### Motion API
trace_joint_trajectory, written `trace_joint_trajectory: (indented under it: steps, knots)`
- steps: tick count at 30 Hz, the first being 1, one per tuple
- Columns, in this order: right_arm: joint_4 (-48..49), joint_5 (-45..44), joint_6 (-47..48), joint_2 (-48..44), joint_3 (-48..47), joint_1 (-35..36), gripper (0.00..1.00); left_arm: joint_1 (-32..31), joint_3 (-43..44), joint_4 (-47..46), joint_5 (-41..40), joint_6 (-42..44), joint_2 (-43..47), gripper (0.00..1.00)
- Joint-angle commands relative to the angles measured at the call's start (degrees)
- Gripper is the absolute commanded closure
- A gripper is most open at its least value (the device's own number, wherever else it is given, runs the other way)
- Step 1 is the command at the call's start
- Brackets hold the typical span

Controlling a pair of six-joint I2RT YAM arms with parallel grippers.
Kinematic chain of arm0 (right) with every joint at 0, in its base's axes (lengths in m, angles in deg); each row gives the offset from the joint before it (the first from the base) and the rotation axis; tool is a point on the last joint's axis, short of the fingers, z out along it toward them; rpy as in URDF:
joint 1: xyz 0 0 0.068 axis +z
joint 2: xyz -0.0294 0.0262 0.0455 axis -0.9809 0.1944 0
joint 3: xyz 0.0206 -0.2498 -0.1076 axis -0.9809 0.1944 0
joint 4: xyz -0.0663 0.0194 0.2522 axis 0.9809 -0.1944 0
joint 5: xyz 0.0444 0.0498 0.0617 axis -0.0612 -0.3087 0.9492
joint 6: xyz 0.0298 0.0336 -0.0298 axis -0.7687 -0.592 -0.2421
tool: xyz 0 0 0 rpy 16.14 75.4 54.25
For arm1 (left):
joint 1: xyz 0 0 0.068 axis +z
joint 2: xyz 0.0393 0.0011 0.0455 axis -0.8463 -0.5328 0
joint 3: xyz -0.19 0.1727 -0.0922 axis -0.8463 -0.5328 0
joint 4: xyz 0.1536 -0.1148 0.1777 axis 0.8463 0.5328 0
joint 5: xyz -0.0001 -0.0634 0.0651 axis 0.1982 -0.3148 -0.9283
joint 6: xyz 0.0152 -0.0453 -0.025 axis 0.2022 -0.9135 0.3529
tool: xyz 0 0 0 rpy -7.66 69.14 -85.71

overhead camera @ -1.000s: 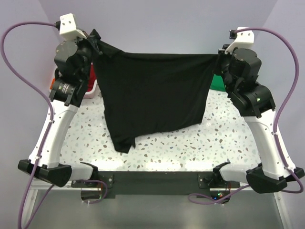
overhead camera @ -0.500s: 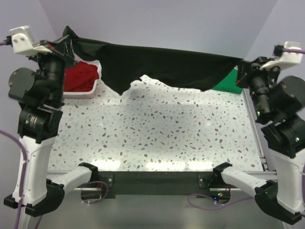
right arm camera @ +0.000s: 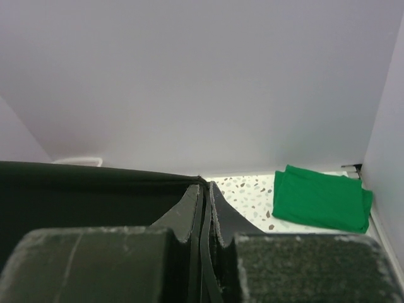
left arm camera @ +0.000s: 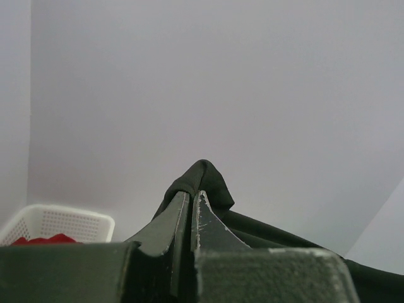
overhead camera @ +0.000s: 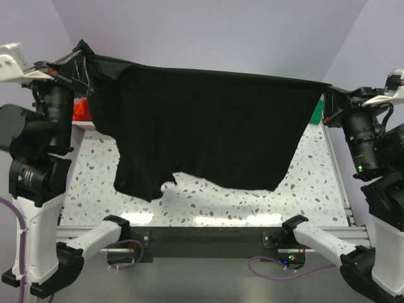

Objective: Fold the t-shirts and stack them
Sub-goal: Flatten the tshirt out

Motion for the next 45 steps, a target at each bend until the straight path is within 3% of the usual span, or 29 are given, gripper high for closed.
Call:
trace_joint_trajectory:
  steps: [1, 11, 15, 18, 26, 34, 36, 37, 40, 43, 45]
  knots:
    - [4.75, -6.60, 0.98, 3.12, 4.53, -0.60, 1.00, 0.64, 0.62, -1.95, -7.43, 2.02, -5.97, 1.00]
    - [20.04, -15.21, -9.65, 18.14, 32.74, -0.69, 1.00, 0.56, -25.99, -16.10, -14.63, -9.49, -22.04, 1.00]
    - [27.15, -18.72, -13.17, 29.21, 36.97, -1.04, 1.00, 0.47, -26.54, -19.80, -17.45, -10.72, -37.22, 1.00]
    - [33.29, -20.58, -14.93, 36.16, 37.68, -2.27, 1.00, 0.56, -27.15, -28.38, -17.28, -10.29, -45.23, 1.00]
    - [39.83, -22.34, -12.21, 58.11, 25.74, -5.17, 1.00, 1.08, -13.30, -32.11, -17.46, -6.78, -62.92, 1.00]
    - [40.79, -18.82, -10.80, 70.97, 11.41, -8.60, 1.00, 2.57, 2.37, -29.91, -19.99, -6.59, -76.29, 0.99]
    - [39.58, -19.17, -11.68, 73.34, 8.00, -9.13, 0.89, 2.84, 4.31, -31.65, -20.88, -6.51, -77.87, 0.87]
    - [39.83, -19.96, -11.94, 73.53, 7.54, -9.48, 0.64, 3.19, 4.57, -32.28, -21.24, -5.99, -78.31, 0.63]
    - [40.79, -21.46, -12.56, 73.18, 7.27, -9.65, 0.35, 3.54, 5.19, -34.22, -23.43, -5.72, -78.84, 0.27]
    - [40.79, -21.72, -12.74, 72.30, 6.74, -9.74, 0.27, 3.89, 3.79, -35.97, -23.87, -5.02, -77.79, 0.11]
    - [40.71, -21.81, -13.00, 71.42, 7.36, -9.66, 0.28, 3.90, 1.16, -39.90, -23.44, -4.14, -75.34, 0.02]
